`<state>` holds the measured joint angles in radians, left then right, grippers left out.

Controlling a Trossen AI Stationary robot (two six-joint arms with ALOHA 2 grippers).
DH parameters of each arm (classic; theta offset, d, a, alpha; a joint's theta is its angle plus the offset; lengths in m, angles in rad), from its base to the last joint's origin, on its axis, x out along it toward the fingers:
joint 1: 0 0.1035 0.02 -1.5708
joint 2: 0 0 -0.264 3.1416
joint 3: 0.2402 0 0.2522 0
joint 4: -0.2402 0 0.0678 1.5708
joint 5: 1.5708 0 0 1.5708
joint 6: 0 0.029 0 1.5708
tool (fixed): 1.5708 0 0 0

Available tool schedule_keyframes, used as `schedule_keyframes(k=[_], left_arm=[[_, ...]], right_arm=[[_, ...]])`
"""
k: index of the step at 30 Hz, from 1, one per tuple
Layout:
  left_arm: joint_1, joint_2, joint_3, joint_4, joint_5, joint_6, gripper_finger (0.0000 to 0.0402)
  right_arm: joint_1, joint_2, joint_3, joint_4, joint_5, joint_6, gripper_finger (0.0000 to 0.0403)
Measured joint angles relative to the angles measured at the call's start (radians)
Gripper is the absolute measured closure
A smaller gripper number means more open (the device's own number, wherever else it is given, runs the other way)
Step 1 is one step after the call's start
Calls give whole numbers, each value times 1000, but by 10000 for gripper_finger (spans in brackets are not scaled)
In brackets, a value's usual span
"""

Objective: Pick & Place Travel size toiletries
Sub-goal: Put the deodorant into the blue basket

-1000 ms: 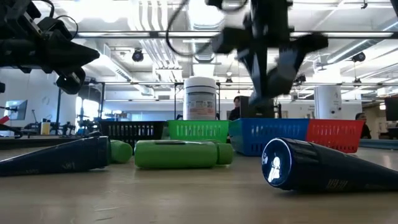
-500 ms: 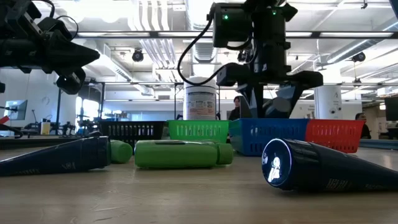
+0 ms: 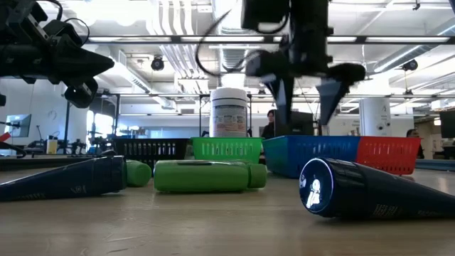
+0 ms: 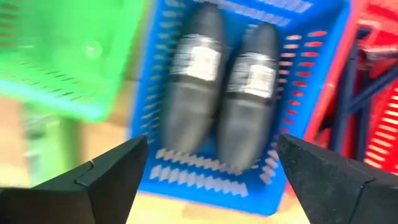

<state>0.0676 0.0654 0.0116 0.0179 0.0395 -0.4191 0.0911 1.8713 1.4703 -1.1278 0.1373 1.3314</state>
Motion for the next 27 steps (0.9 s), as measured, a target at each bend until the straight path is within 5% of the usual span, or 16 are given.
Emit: schedule_keyframes(k=[15, 24, 27], left_arm=[[0, 0, 0, -2, 0, 0, 376], [0, 0, 0, 1, -47, -2, 376], [0, 0, 0, 31, -68, -213, 376]], right_arm=[[243, 2, 143, 31, 23, 103, 76], [386, 2, 145, 71, 21, 51, 60], [437, 2, 145, 62, 35, 49, 52]])
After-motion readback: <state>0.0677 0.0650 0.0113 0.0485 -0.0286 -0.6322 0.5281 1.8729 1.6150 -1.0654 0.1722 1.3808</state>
